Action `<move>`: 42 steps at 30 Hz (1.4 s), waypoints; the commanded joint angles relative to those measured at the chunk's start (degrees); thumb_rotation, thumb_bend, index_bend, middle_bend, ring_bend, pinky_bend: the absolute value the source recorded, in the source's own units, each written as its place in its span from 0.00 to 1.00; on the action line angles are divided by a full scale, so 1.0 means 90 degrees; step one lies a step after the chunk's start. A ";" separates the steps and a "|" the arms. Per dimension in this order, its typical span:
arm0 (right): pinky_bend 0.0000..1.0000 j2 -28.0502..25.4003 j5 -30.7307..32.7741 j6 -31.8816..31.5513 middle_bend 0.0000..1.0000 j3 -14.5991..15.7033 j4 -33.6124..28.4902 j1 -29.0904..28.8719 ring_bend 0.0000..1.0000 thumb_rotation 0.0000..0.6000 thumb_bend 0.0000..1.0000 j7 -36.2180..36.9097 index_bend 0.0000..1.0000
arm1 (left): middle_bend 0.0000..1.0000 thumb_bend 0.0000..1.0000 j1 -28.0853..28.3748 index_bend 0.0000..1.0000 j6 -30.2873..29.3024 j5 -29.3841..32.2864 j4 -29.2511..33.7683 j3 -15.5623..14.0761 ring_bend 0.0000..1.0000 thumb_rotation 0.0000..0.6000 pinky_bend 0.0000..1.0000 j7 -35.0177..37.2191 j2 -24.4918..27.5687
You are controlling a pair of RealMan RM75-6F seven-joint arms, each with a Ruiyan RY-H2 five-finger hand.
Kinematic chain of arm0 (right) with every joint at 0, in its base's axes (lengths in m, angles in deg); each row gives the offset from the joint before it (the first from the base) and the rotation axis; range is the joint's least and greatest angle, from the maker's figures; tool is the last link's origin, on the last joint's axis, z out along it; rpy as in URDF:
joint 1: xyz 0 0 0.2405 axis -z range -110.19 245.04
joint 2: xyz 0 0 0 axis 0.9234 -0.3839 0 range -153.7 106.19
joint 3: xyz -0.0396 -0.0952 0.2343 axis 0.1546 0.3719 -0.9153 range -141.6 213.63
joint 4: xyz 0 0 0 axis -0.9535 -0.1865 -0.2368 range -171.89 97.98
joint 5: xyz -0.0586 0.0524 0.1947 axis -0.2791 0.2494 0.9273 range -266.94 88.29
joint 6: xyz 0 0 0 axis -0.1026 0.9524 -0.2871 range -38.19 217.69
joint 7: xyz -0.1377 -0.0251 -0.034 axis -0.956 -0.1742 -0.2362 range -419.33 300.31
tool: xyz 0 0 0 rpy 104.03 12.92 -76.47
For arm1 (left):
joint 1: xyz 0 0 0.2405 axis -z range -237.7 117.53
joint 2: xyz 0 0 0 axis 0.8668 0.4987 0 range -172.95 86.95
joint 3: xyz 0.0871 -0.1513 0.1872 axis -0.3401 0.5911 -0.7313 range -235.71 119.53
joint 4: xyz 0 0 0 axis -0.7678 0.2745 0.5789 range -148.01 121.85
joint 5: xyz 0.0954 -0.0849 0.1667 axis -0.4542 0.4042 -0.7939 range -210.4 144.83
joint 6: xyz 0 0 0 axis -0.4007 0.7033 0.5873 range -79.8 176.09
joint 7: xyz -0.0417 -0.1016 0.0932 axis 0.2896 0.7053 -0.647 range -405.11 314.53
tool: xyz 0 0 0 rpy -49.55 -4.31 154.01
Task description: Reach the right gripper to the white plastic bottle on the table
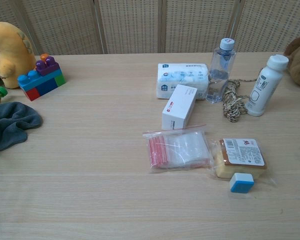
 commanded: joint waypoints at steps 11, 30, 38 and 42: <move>0.00 0.0144 0.0220 0.0187 0.00 -0.0069 0.0387 -0.0039 0.00 1.00 0.00 0.0383 0.00 | 0.00 0.00 0.0082 0.00 0.0148 0.0096 -0.0017 0.0007 0.00 1.00 0.00 -0.0187 -0.0105; 0.00 0.2295 0.0823 0.2621 0.00 -0.0403 0.4413 -0.1382 0.00 1.00 0.00 0.3477 0.00 | 0.00 0.00 0.0239 0.01 0.0480 0.0298 0.0080 -0.0030 0.00 1.00 0.00 -0.0841 -0.0356; 0.00 0.2896 0.0824 0.3335 0.00 -0.0441 0.5448 -0.1875 0.00 1.00 0.00 0.4468 0.00 | 0.00 0.00 0.0365 0.00 0.0693 0.0589 -0.0003 0.0043 0.00 1.00 0.00 -0.1032 -0.0484; 0.00 0.3141 0.0795 0.3522 0.00 -0.0441 0.5783 -0.2056 0.00 1.00 0.00 0.4864 0.00 | 0.00 0.00 0.0426 0.00 0.0806 0.0783 -0.0065 0.0087 0.00 1.00 0.00 -0.1126 -0.0553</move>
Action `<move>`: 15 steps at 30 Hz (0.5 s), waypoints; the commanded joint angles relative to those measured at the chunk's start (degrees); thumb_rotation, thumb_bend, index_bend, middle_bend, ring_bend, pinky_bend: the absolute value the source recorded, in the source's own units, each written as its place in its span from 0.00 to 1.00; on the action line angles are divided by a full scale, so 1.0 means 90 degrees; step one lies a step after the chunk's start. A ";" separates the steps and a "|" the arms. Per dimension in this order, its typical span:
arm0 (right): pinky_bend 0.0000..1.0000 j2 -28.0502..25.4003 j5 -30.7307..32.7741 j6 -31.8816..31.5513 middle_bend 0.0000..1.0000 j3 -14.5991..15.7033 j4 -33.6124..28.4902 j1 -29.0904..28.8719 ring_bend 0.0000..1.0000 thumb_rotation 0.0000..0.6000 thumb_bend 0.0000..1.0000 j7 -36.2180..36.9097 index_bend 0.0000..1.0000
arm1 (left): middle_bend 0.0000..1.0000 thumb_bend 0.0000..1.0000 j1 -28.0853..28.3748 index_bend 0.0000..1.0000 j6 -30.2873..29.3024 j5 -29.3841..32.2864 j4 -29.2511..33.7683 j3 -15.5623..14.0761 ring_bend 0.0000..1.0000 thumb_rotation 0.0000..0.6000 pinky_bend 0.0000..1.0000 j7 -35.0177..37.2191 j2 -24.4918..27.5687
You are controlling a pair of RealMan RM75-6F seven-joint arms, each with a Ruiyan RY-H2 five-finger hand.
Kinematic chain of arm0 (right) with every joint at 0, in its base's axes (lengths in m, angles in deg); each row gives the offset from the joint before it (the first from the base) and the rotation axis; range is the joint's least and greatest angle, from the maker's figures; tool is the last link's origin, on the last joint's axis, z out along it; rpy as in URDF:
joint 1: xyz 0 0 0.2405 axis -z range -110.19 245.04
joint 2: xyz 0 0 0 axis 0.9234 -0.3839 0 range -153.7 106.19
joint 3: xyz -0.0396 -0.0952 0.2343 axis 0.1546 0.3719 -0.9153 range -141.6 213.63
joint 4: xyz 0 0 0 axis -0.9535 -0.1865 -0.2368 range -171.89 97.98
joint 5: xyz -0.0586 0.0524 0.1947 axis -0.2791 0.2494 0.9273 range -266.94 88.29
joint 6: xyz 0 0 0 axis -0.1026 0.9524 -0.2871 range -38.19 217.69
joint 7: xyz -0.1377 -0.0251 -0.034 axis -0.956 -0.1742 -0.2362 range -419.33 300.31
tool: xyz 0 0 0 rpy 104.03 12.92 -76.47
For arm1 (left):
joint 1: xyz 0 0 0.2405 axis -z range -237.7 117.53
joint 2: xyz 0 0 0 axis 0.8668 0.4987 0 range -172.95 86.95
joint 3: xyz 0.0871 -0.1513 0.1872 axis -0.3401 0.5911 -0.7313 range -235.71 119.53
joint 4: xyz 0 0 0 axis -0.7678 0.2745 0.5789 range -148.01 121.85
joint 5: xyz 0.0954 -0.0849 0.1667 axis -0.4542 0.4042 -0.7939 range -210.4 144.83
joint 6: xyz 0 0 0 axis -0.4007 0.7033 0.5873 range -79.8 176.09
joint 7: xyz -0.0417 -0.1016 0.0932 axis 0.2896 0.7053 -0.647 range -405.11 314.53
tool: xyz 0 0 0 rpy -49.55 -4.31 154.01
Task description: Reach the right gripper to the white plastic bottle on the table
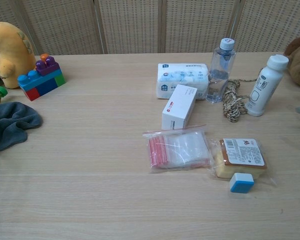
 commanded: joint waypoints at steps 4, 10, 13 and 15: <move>0.00 0.0356 -0.0039 0.0262 0.00 -0.0023 0.0420 -0.0316 0.00 1.00 0.00 0.0446 0.00 | 0.00 0.00 0.0080 0.01 0.0143 0.0220 -0.0075 0.0051 0.00 1.00 0.00 -0.0125 -0.0096; 0.00 0.0560 0.0034 0.0446 0.00 -0.0132 0.0656 -0.0562 0.00 1.00 0.00 0.0651 0.00 | 0.00 0.00 0.0101 0.01 0.0173 0.0330 -0.0097 0.0082 0.00 1.00 0.00 -0.0144 -0.0125; 0.00 0.0630 0.0061 0.0475 0.00 -0.0184 0.0693 -0.0674 0.00 1.00 0.00 0.0664 0.00 | 0.00 0.00 0.0110 0.01 0.0192 0.0382 -0.0118 0.0096 0.00 1.00 0.00 -0.0144 -0.0128; 0.00 0.0673 0.0104 0.0511 0.00 -0.0238 0.0689 -0.0746 0.00 1.00 0.00 0.0663 0.00 | 0.00 0.00 0.0122 0.01 0.0215 0.0411 -0.0135 0.0106 0.00 1.00 0.00 -0.0129 -0.0129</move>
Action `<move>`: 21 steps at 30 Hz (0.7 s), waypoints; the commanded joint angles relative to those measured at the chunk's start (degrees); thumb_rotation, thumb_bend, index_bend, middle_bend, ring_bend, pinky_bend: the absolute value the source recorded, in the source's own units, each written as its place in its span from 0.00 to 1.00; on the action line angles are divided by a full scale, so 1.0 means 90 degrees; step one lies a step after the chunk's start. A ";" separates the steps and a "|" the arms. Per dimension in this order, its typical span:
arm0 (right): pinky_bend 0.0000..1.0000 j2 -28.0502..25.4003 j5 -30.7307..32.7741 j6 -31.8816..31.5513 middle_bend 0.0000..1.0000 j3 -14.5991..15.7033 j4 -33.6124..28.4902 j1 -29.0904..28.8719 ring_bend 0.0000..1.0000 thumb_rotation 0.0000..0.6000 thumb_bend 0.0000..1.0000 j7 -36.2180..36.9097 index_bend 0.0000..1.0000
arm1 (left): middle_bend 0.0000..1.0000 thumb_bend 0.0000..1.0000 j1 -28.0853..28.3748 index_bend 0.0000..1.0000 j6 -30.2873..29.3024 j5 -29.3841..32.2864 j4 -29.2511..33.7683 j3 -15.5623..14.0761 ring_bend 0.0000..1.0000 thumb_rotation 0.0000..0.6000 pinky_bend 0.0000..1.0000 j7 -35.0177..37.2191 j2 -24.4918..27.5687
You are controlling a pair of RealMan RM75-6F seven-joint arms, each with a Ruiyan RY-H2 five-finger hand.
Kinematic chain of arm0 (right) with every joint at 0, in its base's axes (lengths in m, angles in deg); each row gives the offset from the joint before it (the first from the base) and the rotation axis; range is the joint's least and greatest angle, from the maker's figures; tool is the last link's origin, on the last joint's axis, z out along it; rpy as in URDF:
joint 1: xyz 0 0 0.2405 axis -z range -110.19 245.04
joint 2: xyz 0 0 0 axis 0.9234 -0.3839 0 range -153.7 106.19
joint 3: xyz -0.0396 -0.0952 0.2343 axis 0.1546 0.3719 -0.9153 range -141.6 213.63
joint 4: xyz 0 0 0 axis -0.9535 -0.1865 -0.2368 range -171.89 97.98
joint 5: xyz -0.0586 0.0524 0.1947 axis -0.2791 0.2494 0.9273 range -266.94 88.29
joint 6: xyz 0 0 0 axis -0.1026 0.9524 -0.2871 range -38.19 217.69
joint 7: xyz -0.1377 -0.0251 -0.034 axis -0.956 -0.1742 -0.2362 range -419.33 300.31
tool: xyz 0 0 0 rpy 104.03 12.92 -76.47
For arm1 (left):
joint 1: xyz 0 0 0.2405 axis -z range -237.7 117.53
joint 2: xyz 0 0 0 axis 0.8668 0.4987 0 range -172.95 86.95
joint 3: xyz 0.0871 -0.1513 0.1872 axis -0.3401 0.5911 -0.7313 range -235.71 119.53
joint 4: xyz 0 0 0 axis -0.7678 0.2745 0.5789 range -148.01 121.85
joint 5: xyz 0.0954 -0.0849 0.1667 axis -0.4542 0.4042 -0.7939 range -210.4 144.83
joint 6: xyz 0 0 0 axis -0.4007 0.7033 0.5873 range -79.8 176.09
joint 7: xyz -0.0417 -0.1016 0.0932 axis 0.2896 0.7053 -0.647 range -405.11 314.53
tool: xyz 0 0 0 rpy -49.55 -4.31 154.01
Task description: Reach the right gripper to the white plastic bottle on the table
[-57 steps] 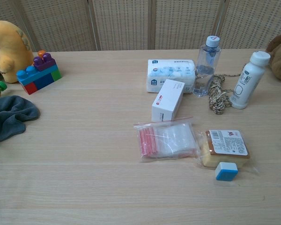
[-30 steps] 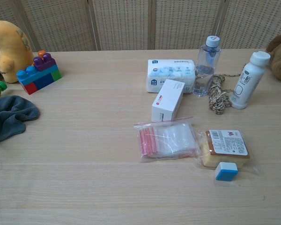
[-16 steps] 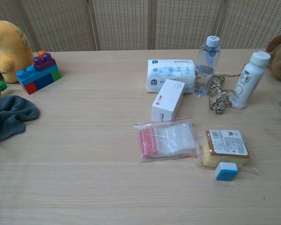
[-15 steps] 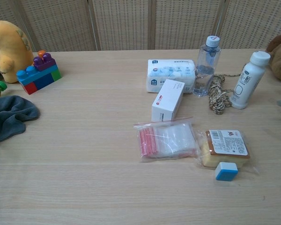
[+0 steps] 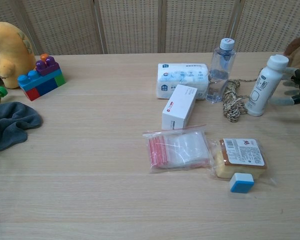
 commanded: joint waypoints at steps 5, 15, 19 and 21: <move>0.00 0.0154 0.0139 0.0144 0.00 -0.0145 0.0024 -0.0185 0.00 1.00 0.00 -0.0032 0.00 | 0.00 0.00 0.0012 0.01 0.0021 0.0060 -0.0038 0.0024 0.00 1.00 0.00 0.0033 0.0002; 0.00 0.0442 0.0298 0.0268 0.00 -0.0297 0.0079 -0.0363 0.00 1.00 0.00 0.0008 0.00 | 0.00 0.00 0.0048 0.01 0.0103 0.0220 -0.0113 0.0067 0.00 1.00 0.00 0.0054 -0.0022; 0.08 0.0569 0.0405 0.0285 0.00 -0.0413 0.0186 -0.0422 0.00 1.00 0.00 0.0059 0.00 | 0.00 0.00 0.0053 0.01 0.0114 0.0280 -0.0143 0.0090 0.00 1.00 0.00 0.0070 -0.0024; 0.24 0.0683 0.0495 0.0236 0.06 -0.0509 0.0333 -0.0454 0.02 1.00 0.00 -0.0025 0.00 | 0.00 0.00 0.0055 0.01 0.0118 0.0308 -0.0159 0.0102 0.00 1.00 0.00 0.0085 -0.0022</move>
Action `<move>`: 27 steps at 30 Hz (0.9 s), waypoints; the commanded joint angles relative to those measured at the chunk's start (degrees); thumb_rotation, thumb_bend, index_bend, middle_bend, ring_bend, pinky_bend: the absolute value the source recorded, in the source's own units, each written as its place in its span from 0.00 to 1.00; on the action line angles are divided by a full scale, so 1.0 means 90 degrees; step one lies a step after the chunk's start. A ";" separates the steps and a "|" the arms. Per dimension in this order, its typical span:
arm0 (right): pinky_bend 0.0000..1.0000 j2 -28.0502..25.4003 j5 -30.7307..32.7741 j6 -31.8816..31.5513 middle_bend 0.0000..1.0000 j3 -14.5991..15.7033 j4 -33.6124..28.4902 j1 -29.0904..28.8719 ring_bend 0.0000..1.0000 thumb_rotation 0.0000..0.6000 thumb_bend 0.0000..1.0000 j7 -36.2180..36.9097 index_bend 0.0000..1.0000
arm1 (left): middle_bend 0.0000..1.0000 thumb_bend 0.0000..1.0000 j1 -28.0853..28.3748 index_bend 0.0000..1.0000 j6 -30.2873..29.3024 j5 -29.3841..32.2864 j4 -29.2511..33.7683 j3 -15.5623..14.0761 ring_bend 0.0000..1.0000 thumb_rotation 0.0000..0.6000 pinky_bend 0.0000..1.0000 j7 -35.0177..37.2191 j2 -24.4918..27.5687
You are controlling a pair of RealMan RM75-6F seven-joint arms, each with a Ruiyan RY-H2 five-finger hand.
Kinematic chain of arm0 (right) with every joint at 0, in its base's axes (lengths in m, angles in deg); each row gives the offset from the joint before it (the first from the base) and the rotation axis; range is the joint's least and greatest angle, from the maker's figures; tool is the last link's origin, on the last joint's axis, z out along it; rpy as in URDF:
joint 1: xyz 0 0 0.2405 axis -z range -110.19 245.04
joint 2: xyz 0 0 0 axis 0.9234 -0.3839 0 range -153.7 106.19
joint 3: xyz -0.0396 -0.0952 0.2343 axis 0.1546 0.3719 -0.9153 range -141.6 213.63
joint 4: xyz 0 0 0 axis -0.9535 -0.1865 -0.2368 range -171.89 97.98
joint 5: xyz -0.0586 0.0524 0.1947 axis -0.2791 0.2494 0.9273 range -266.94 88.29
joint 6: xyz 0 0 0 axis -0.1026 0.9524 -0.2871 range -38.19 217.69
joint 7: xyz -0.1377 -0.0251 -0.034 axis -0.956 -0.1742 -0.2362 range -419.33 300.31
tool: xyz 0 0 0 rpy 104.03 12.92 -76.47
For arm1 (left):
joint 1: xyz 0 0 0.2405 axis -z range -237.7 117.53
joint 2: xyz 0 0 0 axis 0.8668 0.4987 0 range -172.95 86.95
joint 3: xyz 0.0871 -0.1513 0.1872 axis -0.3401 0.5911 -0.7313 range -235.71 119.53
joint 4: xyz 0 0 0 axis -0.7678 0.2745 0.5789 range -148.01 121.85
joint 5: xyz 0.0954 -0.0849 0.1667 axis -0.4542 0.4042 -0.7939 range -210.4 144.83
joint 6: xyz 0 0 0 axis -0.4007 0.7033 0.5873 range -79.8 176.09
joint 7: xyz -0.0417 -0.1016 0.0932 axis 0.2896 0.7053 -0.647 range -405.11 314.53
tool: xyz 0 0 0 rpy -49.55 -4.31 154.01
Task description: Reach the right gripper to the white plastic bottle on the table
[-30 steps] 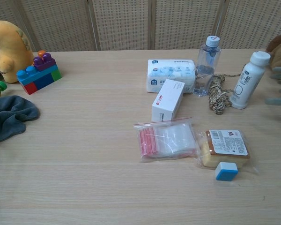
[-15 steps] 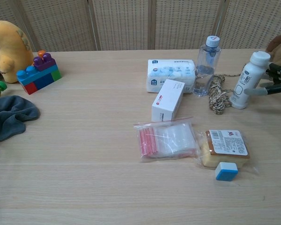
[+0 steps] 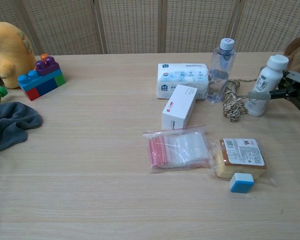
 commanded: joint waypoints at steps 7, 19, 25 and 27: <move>0.81 0.0427 0.0283 -0.0166 0.73 -0.0267 0.0580 -0.0035 0.54 1.00 0.00 -0.0241 0.44 | 0.00 0.00 0.0009 0.01 0.0022 0.0060 -0.0043 0.0026 0.00 1.00 0.00 0.0023 -0.0002; 0.89 0.0357 0.0265 -0.0451 0.86 -0.0331 0.0618 -0.0020 0.63 1.00 0.02 -0.0059 0.59 | 0.00 0.00 0.0011 0.01 0.0028 0.0036 -0.0038 0.0023 0.00 1.00 0.00 0.0032 -0.0006; 0.89 0.0003 0.0223 -0.0937 0.87 -0.0405 0.0104 0.0015 0.63 1.00 0.03 -0.0302 0.59 | 0.00 0.00 0.0009 0.01 0.0023 0.0003 -0.0035 0.0029 0.00 1.00 0.00 0.0099 0.0019; 0.89 -0.0208 0.0212 -0.1181 0.87 -0.0462 -0.0227 0.0038 0.63 1.00 0.03 -0.0465 0.59 | 0.00 0.00 0.0015 0.01 0.0038 -0.0015 -0.0039 0.0029 0.00 1.00 0.00 0.0135 0.0033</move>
